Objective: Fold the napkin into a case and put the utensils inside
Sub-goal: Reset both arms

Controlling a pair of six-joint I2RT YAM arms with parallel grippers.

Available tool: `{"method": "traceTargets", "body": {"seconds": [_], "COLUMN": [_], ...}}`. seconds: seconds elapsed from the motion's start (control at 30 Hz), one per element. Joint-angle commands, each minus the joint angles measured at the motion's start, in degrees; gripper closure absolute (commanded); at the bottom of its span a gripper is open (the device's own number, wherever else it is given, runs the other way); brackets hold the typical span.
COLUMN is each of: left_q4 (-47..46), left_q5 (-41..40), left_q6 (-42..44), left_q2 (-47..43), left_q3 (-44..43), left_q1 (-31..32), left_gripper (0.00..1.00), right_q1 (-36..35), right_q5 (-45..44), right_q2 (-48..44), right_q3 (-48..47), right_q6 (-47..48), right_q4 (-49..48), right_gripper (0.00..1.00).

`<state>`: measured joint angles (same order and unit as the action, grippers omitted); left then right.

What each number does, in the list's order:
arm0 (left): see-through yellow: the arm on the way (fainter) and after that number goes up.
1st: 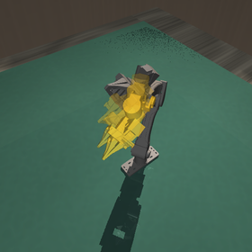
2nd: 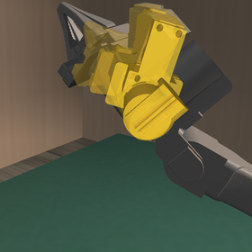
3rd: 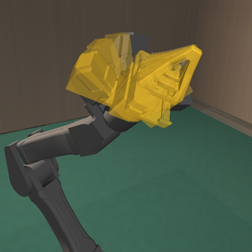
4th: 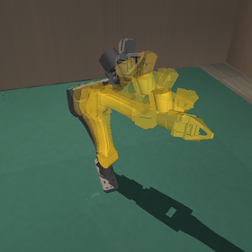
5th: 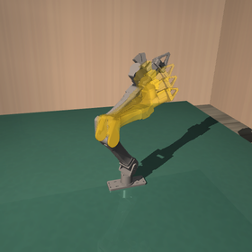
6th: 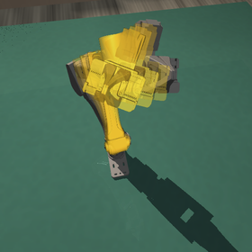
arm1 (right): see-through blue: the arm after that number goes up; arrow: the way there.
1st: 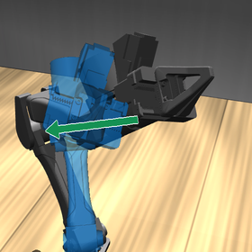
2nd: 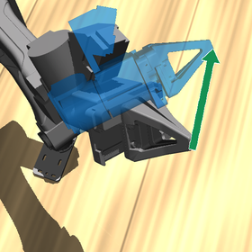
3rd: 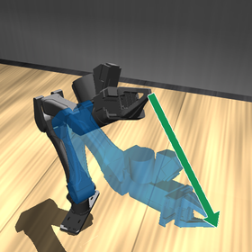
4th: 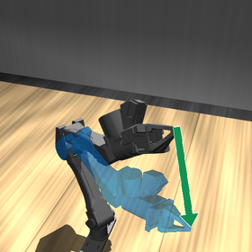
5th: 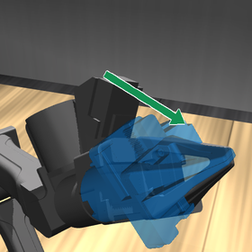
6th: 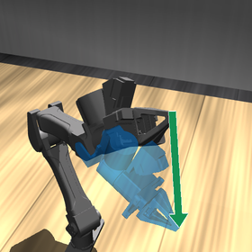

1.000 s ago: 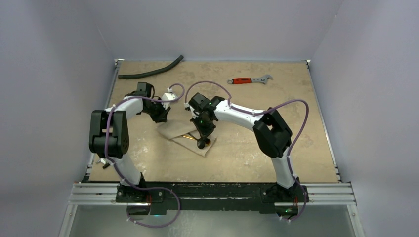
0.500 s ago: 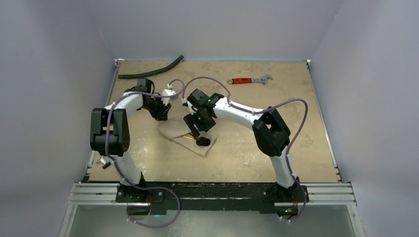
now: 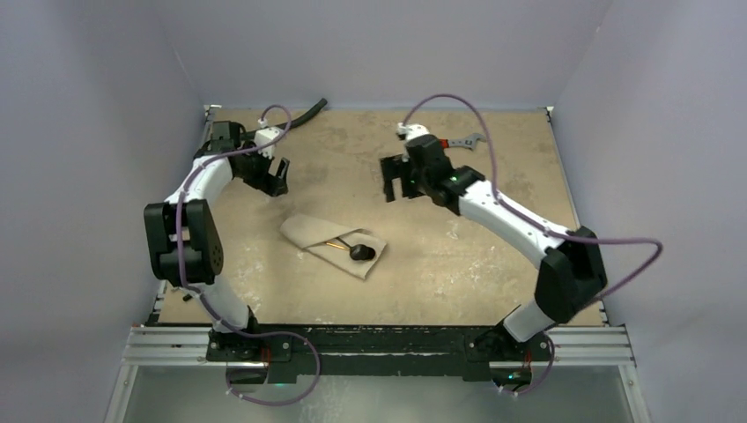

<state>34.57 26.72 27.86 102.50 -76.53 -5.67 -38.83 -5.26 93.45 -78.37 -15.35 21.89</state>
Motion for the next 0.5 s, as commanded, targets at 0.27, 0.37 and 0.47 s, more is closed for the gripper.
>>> {"method": "traceTargets", "body": {"seconds": [0.27, 0.37, 0.47], "left_q4": [-53.2, -60.2, -68.2], "left_q5": [-2.4, -5.8, -7.7], "left_q6": [-18.6, -18.5, -21.0], "left_q2": [-18.5, -18.6, -18.7], "left_q3": [43.2, 47.4, 50.9], "left_q1": [0.3, 0.3, 0.3], "left_gripper": [0.01, 0.01, 0.01], "right_q1": [14.1, 16.6, 19.0], "right_q5": [-43.4, -43.7, -43.4], "right_q2": [-21.8, -23.9, -23.9], "right_q3": [48.2, 52.3, 55.1], "right_q6": [0.7, 3.9, 5.3], "right_q4": [-56.8, -64.2, -70.0], "right_gripper": [0.01, 0.01, 0.01]}}
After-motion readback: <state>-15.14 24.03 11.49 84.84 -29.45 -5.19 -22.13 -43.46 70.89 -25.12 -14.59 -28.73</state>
